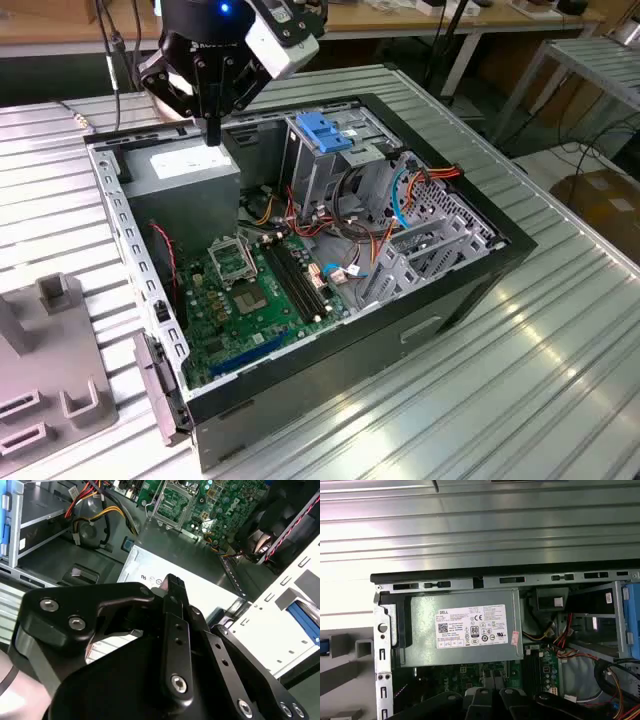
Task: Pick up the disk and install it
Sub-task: 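Reach for the disk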
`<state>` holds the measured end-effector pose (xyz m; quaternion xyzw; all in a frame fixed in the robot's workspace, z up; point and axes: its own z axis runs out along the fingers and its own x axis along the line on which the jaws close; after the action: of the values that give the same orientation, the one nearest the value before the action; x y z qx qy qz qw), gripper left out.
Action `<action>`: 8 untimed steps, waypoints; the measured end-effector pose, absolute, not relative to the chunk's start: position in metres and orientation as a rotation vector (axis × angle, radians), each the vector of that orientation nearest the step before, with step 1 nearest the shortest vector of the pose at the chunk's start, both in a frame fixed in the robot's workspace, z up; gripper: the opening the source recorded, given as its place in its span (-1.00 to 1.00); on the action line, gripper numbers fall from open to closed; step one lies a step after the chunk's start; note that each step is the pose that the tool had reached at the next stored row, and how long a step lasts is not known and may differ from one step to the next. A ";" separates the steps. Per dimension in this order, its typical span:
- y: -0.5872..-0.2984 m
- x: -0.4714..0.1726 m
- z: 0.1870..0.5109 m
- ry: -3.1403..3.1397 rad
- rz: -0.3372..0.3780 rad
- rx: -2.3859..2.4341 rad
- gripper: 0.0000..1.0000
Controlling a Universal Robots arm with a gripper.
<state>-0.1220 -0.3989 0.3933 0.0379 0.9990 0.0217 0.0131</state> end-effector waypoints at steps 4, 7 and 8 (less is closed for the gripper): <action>-0.399 -0.123 0.393 3.112 0.068 0.118 -0.80; -0.399 -0.124 0.393 3.112 0.068 0.118 -0.80; -0.399 -0.125 0.393 3.112 0.068 0.118 -0.80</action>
<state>-0.1249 -0.3989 0.3933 0.0379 0.9990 0.0217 0.0131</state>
